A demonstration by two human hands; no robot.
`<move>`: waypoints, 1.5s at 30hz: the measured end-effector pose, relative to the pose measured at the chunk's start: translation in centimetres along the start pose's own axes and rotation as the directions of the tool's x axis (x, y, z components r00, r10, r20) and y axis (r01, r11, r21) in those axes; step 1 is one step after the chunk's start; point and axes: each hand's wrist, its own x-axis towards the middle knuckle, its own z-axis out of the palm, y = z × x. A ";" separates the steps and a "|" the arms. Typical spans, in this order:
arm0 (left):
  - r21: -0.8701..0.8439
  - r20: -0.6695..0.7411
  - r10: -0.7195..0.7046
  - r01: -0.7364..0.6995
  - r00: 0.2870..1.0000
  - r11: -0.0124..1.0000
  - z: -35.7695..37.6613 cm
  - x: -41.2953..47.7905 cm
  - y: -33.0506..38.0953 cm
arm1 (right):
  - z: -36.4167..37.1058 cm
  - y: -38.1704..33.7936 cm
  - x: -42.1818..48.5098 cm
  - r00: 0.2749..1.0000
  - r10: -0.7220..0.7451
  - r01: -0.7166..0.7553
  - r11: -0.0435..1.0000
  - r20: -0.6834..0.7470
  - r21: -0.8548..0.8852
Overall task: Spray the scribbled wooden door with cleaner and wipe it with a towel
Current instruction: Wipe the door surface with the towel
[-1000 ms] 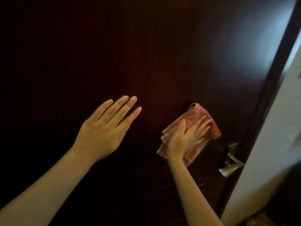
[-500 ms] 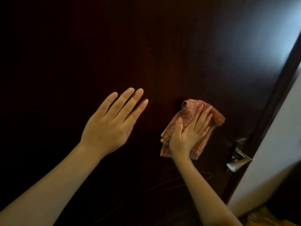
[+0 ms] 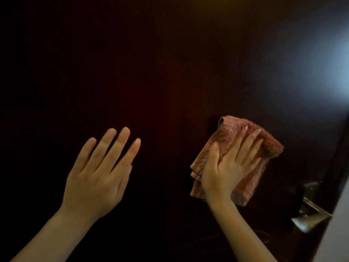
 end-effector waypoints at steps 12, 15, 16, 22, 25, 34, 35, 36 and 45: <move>0.048 -0.148 -0.066 0.073 0.987 0.996 1.5 -2.5 1.2 | 2.1 -1.5 -7.3 0.829 -0.549 0.556 0.829 0.110 -0.052; 0.057 -0.178 -0.052 0.063 0.983 0.996 2.0 -3.2 0.9 | 0.8 0.9 -5.5 0.730 -0.657 0.673 0.739 0.188 -0.034; 0.061 -0.184 -0.058 0.071 0.981 0.996 2.3 -4.0 1.0 | 0.5 1.7 -5.1 0.713 -0.675 0.693 0.720 0.190 -0.039; 0.063 -0.186 -0.098 0.112 0.978 0.992 3.8 -9.9 1.7 | -0.1 3.8 -5.0 0.734 -0.659 0.676 0.733 0.164 -0.081; 0.045 -0.194 -0.127 0.138 0.973 0.989 3.9 -10.4 2.0 | 0.3 3.9 -5.7 0.773 -0.618 0.632 0.771 0.141 -0.083; 0.085 -0.211 -0.120 0.141 0.970 0.986 4.1 -10.1 1.7 | 2.9 2.8 -17.0 0.679 -0.707 0.725 0.688 0.196 -0.029; 0.084 -0.198 -0.128 0.147 0.972 0.986 4.1 -10.2 1.8 | 2.7 3.4 -16.8 0.649 -0.730 0.752 0.658 0.216 -0.037; 0.083 -0.184 -0.133 0.151 0.974 0.985 4.0 -10.3 2.0 | 2.6 4.0 -16.1 0.621 -0.751 0.777 0.627 0.223 -0.052; 0.064 -0.056 -0.173 0.176 0.983 0.982 3.5 -17.8 3.5 | 1.9 5.4 -14.0 0.793 -0.585 0.605 0.789 0.172 -0.108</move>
